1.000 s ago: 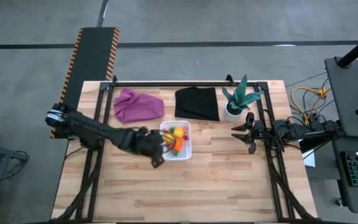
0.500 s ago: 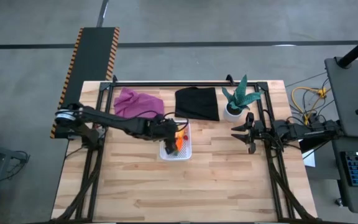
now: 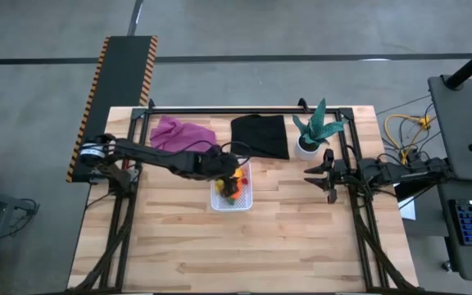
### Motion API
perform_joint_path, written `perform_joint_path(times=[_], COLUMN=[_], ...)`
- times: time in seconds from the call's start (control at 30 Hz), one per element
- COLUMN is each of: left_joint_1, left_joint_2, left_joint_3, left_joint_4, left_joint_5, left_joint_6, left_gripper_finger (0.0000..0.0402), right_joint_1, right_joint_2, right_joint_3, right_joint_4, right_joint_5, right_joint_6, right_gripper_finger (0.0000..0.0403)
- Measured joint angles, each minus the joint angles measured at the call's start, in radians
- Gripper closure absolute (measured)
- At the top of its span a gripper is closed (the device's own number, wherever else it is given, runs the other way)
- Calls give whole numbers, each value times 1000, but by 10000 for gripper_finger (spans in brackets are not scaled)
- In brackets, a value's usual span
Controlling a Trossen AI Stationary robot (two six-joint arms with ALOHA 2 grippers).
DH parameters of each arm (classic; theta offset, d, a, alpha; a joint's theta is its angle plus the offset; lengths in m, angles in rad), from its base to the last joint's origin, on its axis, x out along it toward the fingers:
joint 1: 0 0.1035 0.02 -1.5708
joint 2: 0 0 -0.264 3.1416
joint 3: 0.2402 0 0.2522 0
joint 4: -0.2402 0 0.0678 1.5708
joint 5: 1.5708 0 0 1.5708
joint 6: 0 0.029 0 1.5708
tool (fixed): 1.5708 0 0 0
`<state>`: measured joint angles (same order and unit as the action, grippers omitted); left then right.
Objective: Pick and placing Produce into tupperware
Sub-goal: Put the light orange peach into the white bin, then return to Home Position
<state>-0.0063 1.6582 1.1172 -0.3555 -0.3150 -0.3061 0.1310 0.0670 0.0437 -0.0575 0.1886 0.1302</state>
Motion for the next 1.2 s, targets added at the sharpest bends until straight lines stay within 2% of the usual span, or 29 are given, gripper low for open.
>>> perform_joint_path(times=[0.13,0.23,0.3,0.37,0.43,0.5,0.6,0.77,0.97,1.1,1.2], left_joint_1=[0,0,-8,-22,-42,-66,-106,-161,-187,-210,-235], left_joint_2=[-10,-10,-11,-16,-20,-34,-76,-181,-435,-697,-880], left_joint_3=[3,4,3,2,2,-3,-18,-81,-221,-326,-422], left_joint_4=[81,182,341,517,685,781,787,693,588,503,483], left_joint_5=[2,21,64,156,251,294,276,154,69,-8,-122], left_joint_6=[72,157,232,305,353,384,460,524,533,533,550], left_gripper_finger=[98,82,85,99,121,147,196,286,380,396,399], right_joint_1=[0,0,0,0,0,0,0,0,0,0,0], right_joint_2=[1,4,4,6,10,14,24,54,101,133,152], right_joint_3=[0,0,0,0,0,0,0,0,0,0,0], right_joint_4=[-4,-4,-4,-4,-4,-4,-4,-3,-4,-4,-4], right_joint_5=[-11,-11,-11,-10,-10,-10,-10,-12,-12,-12,-12], right_joint_6=[-1,-1,-2,-2,-3,-1,0,0,24,28,28], right_gripper_finger=[280,280,280,280,280,280,280,280,280,280,280])
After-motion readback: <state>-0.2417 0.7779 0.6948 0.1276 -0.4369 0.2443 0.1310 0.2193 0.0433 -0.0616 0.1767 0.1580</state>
